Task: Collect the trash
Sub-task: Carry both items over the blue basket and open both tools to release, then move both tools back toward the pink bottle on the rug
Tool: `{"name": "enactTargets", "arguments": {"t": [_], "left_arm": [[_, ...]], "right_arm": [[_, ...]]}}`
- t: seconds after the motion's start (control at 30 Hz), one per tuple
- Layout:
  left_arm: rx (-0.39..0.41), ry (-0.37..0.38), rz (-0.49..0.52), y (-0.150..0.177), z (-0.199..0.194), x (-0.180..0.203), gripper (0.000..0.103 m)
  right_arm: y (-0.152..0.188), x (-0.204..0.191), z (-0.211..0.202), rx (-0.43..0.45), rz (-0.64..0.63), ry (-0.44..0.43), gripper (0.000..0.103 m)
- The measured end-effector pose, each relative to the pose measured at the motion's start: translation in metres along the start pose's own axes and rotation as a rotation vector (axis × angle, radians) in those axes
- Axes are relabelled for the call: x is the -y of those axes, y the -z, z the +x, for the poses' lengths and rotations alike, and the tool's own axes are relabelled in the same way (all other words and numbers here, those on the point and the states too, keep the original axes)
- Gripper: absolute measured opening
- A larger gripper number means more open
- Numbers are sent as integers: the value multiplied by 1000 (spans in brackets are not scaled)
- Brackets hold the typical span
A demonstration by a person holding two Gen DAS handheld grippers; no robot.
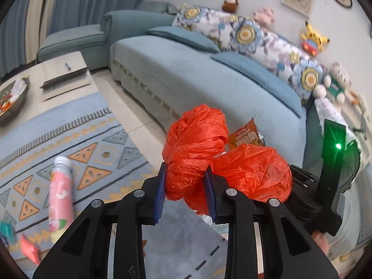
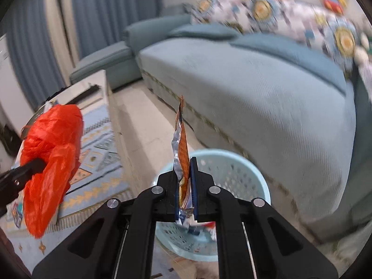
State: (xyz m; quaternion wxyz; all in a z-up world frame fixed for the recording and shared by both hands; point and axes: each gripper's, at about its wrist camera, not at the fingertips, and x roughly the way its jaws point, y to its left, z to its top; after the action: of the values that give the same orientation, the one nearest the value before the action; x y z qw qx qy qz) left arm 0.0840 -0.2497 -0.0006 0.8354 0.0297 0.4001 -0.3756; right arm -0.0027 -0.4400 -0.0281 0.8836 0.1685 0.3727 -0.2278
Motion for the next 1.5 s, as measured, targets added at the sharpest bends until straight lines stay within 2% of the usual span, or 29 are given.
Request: {"name": "enactTargets", "arguments": {"t": [0.07,0.23,0.33,0.4,0.43,0.47,0.53,0.6,0.67,0.8,0.87,1.07,1.27,1.5], "left_arm": [[-24,-8,24,-1,15,12,28],[-83,-13,58,2,45,29,29],[-123,-26,84,8,68,37,30],[-145,-39,94,11,80,40,34],[-152,-44,97,13,84,40,39],[-158,-51,98,14,87,40,49],[-153,-39,97,17,88,38,57],[-146,-41,109,18,86,38,60],[-137,-44,105,18,84,36,65],[-130,5,39,14,76,27,68],[-118,8,34,13,71,26,68],[-80,31,13,7,50,22,68],[3,33,-8,0,6,15,68],[107,-50,-46,3,-50,-19,68]], "right_arm": [[1,14,14,-48,35,36,6],[8,42,44,-174,126,36,6],[15,51,50,-195,146,53,7],[16,54,53,-208,165,39,7],[17,57,53,-212,173,36,7],[18,62,53,-215,184,31,7],[19,65,54,-215,196,19,8],[20,67,53,-208,198,8,9],[18,67,52,-203,193,4,17],[16,63,50,-192,186,5,30],[17,60,48,-179,173,22,42],[13,48,38,-134,138,10,43],[6,21,20,-68,97,-29,43],[-3,-32,-9,30,24,-108,49]]}}
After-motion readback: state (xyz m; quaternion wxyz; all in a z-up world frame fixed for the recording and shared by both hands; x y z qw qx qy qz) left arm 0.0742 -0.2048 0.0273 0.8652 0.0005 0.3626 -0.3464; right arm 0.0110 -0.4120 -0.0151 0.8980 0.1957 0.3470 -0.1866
